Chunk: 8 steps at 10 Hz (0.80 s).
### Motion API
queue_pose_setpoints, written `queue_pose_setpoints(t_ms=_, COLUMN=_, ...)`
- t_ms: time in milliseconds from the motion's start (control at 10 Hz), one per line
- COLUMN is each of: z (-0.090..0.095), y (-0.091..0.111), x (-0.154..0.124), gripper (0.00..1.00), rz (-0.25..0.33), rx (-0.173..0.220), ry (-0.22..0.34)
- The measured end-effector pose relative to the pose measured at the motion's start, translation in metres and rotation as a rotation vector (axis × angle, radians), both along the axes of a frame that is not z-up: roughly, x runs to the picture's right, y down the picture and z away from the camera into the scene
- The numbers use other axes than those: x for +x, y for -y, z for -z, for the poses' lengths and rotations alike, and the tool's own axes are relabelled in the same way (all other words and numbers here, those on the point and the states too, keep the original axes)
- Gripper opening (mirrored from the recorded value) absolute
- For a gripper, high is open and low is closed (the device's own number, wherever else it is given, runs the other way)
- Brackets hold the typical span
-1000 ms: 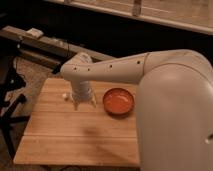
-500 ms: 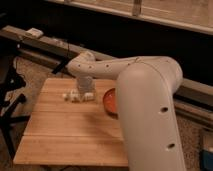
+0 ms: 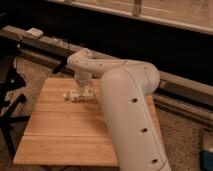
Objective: Place the bottle in the ceramic bowl
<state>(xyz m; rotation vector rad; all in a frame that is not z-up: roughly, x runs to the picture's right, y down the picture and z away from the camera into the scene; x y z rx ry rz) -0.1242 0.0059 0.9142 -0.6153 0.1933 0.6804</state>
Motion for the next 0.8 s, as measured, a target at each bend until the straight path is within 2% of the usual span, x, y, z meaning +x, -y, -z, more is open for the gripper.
queue_pose_setpoints(t_ms=300, z=-0.015, y=0.008, x=-0.013, gripper=0.65, rz=0.117, rx=-0.035, ry=0.055)
queue_pose_setpoints(t_ms=600, z=-0.023, y=0.002, x=-0.016, gripper=0.65, rz=0.171, rx=-0.076, ry=0.071)
queue_pose_setpoints(t_ms=800, z=-0.024, y=-0.01, x=-0.014, gripper=0.65, rz=0.186, rx=-0.097, ry=0.074)
